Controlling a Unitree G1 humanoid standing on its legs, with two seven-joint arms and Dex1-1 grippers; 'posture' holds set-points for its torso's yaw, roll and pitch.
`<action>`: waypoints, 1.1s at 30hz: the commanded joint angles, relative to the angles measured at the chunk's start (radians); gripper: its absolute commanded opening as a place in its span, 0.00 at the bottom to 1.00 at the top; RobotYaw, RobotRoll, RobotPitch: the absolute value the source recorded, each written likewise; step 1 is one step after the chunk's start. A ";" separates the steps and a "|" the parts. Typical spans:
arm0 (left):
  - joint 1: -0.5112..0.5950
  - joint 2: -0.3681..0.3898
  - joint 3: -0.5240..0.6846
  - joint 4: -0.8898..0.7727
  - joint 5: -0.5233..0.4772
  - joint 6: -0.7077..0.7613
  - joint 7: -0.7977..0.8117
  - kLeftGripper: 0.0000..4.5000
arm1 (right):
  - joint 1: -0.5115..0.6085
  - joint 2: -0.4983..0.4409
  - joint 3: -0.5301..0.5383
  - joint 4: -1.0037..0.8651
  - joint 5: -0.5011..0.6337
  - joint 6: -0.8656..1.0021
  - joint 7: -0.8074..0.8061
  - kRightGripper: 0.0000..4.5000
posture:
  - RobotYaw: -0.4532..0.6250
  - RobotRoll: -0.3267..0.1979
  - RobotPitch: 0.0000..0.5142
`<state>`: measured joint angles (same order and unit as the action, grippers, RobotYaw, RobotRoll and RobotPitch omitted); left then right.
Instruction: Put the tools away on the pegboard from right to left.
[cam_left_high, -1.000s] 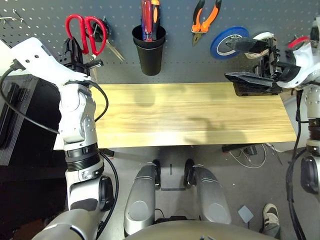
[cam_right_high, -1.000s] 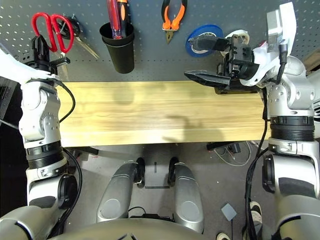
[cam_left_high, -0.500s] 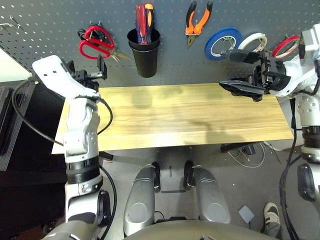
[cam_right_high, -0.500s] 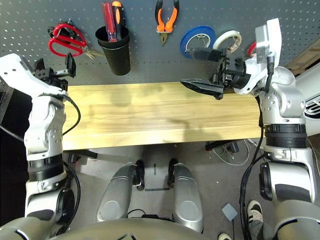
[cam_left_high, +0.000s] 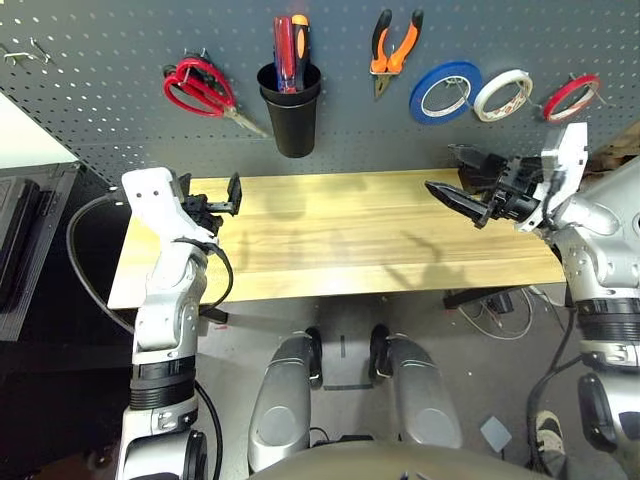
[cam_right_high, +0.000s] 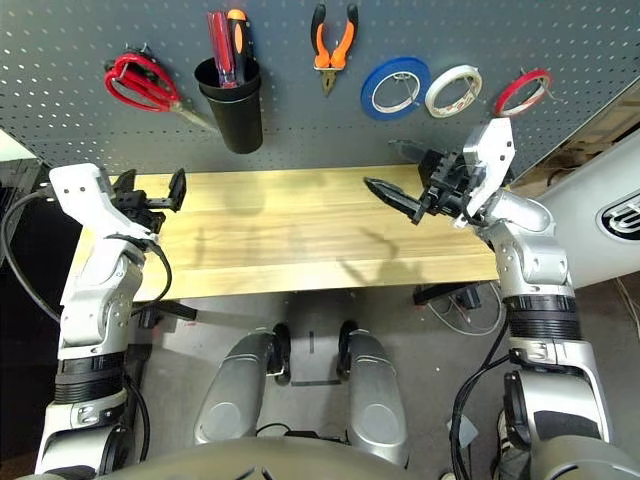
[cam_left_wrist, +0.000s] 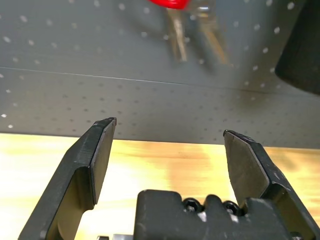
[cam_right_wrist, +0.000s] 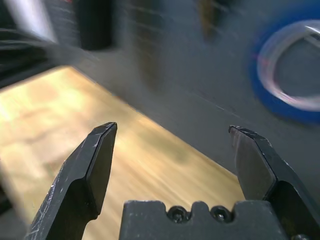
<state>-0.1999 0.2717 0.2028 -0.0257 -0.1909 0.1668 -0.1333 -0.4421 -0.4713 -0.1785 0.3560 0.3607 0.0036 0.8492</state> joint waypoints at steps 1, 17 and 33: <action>0.031 -0.016 0.031 0.104 0.028 -0.100 0.025 0.99 | 0.012 0.028 -0.037 0.073 -0.086 -0.102 -0.177 1.00 | 0.35 0.62 0.41; 0.042 -0.028 0.043 0.228 0.108 -0.310 0.113 0.99 | 0.042 0.146 -0.064 0.252 -0.186 -0.418 -0.463 1.00 | 0.36 0.62 0.33; -0.002 -0.024 0.046 0.340 0.108 -0.379 0.118 0.99 | -0.015 0.131 -0.067 0.397 -0.201 -0.517 -0.516 1.00 | 0.35 0.62 0.26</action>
<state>-0.2042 0.2494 0.2460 0.2933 -0.0926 -0.1953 -0.0202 -0.4596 -0.3374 -0.2459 0.7416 0.1608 -0.4989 0.3292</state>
